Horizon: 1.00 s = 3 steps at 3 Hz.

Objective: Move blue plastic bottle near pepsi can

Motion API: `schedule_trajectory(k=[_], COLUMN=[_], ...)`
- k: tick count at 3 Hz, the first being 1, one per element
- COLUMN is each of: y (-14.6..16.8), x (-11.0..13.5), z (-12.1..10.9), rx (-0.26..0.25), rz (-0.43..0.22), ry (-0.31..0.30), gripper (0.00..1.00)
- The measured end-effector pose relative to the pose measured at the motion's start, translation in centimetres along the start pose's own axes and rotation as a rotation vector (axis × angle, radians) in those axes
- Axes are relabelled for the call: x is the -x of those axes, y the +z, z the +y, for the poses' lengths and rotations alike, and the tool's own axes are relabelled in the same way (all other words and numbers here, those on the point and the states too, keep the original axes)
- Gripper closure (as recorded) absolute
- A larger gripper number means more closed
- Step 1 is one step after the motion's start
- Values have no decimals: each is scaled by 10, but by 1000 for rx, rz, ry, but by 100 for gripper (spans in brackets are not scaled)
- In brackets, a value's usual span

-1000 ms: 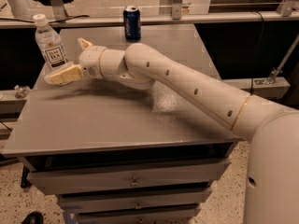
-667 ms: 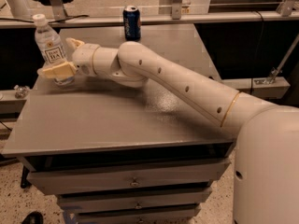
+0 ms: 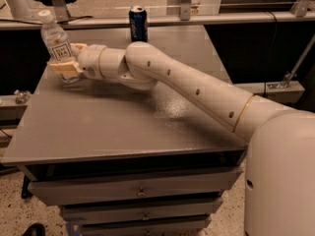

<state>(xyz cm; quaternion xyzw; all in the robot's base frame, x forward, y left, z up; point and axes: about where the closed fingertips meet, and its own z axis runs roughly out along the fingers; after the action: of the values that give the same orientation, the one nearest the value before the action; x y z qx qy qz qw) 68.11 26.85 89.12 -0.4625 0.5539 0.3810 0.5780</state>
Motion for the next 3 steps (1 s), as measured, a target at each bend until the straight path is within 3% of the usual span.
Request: schedule_trajectory(k=[1,2,3], y=[-11,-45,-102], x=[1,6,16], z=[-3,-12,-25], rx=[-16,-68,-153], rz=[13,36,77], ry=[-4,-18,-45], gripper=[87,100,100])
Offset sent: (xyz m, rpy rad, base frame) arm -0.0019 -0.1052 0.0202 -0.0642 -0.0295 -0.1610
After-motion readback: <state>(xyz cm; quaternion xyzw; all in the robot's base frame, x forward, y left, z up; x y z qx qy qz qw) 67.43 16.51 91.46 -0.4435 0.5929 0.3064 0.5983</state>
